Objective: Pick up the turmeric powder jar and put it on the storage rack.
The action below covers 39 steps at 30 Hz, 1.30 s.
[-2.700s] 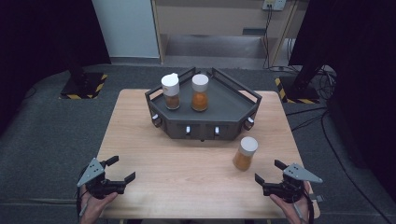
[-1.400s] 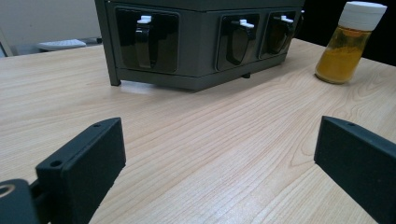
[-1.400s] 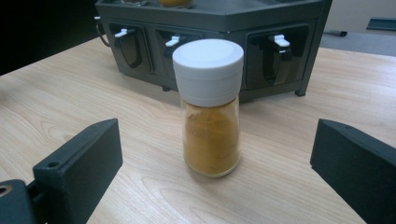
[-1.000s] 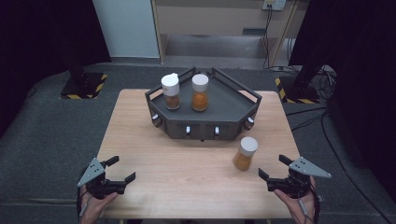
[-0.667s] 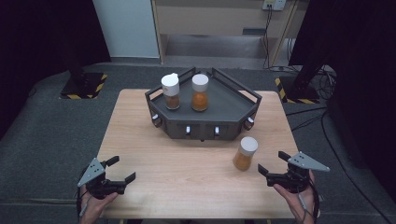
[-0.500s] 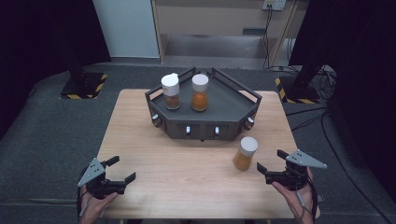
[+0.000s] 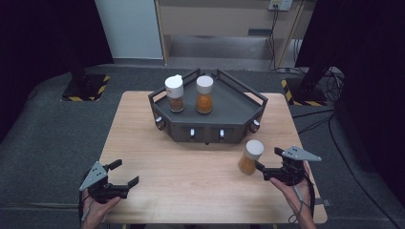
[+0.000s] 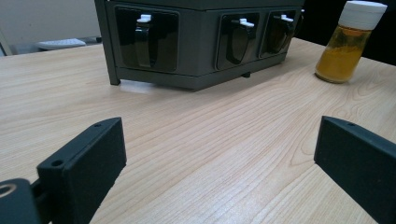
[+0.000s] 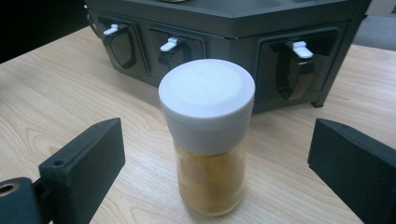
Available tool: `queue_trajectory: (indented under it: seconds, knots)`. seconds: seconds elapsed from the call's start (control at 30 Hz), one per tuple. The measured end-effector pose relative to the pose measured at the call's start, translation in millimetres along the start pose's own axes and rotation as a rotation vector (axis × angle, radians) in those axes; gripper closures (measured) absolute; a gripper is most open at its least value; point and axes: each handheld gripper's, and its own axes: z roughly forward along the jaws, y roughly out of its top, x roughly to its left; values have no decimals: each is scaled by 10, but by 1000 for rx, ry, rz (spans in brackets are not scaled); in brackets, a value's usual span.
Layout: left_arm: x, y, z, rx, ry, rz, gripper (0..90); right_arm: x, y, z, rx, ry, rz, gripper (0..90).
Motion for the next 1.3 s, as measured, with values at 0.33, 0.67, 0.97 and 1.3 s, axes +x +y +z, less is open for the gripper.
queue_trajectory:
  seconds: [0.33,0.67,0.97,1.3]
  knots:
    - [1,-1,-3,-1,1,-1,12,-42,52,227,26,19,3,71]
    - [-1,-1,-6,-1,3,-2,12,-83,57,432,42,48,2,150]
    - [0,-2,-8,-1,4,-2,12,-57,65,527,39,35,-17,325]
    - [2,-6,-7,-3,5,-4,12,0,120,532,52,23,-37,331]
